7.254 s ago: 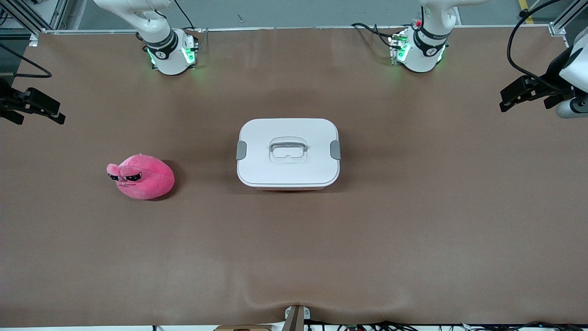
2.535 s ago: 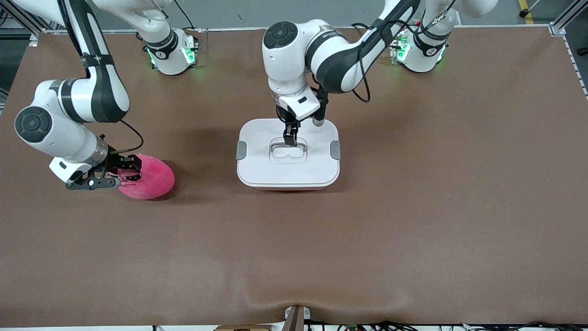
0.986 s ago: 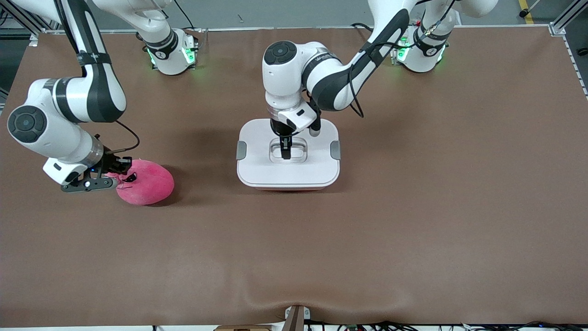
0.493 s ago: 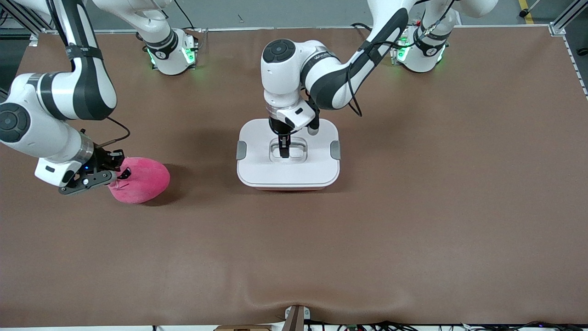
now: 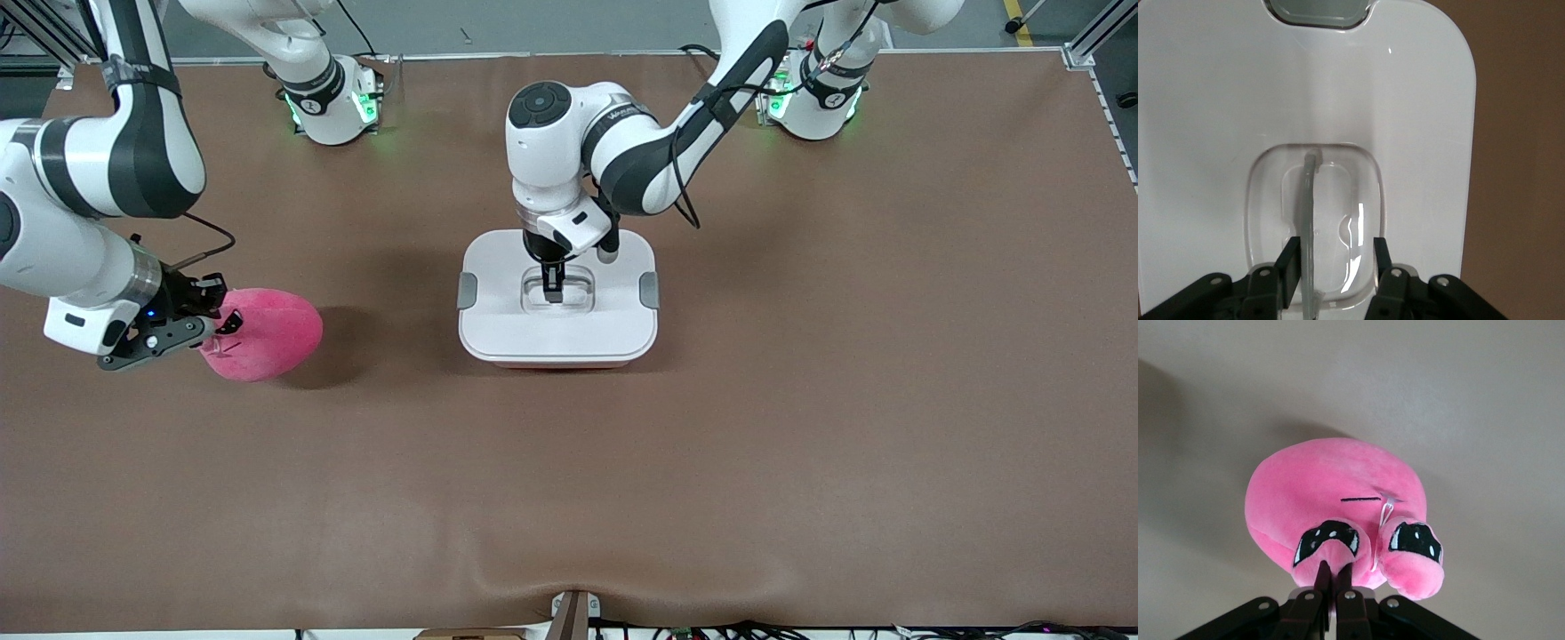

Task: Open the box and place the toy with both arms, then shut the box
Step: 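Grasp the lid handle with the left gripper while the right gripper grasps the toy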

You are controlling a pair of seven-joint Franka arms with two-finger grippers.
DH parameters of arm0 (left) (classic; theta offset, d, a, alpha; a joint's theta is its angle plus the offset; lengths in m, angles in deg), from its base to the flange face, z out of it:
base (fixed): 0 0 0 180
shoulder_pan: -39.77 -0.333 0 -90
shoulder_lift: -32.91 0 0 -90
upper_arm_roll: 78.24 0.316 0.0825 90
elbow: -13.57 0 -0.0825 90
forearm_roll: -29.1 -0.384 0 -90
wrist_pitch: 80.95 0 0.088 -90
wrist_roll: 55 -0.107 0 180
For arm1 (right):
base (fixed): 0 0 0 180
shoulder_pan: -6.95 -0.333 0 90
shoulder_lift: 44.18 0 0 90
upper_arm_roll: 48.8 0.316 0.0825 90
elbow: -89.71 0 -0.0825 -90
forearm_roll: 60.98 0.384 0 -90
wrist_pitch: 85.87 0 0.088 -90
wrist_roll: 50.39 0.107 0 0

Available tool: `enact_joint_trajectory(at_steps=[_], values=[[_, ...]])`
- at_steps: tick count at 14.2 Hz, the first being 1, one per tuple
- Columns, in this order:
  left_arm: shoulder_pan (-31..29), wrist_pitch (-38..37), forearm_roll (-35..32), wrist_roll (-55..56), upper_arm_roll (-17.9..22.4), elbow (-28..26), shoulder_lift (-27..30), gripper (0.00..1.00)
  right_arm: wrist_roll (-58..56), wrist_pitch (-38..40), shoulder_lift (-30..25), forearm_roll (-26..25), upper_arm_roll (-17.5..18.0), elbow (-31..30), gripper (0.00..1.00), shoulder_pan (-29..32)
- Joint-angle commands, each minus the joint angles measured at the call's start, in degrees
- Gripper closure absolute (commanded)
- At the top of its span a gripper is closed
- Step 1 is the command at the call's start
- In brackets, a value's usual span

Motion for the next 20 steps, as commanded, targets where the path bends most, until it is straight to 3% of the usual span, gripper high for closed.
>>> enact_joint_trajectory(at_steps=[1, 11, 16, 20], values=[[0.08, -0.46, 0.30, 0.81, 0.00, 0.61, -0.63, 0.57, -2.63, 1.06, -2.19, 0.46, 0.00, 0.20, 1.00, -2.12], [0.16, -0.55, 1.18, 0.45, -0.09, 0.61, -0.28, 1.00, -7.03, 2.55, -3.42, 0.46, 0.00, 1.08, 1.00, -3.89], [0.25, -0.73, 1.18, 0.01, -0.18, 0.88, 0.16, 1.00, -7.29, 5.44, -3.51, 0.64, 0.09, 1.70, 1.00, -5.99], [-0.10, -5.81, 1.62, -1.47, -2.19, 0.96, 2.96, 1.00, -8.61, 6.16, -3.42, 4.50, 0.00, 1.26, 1.00, -8.62]])
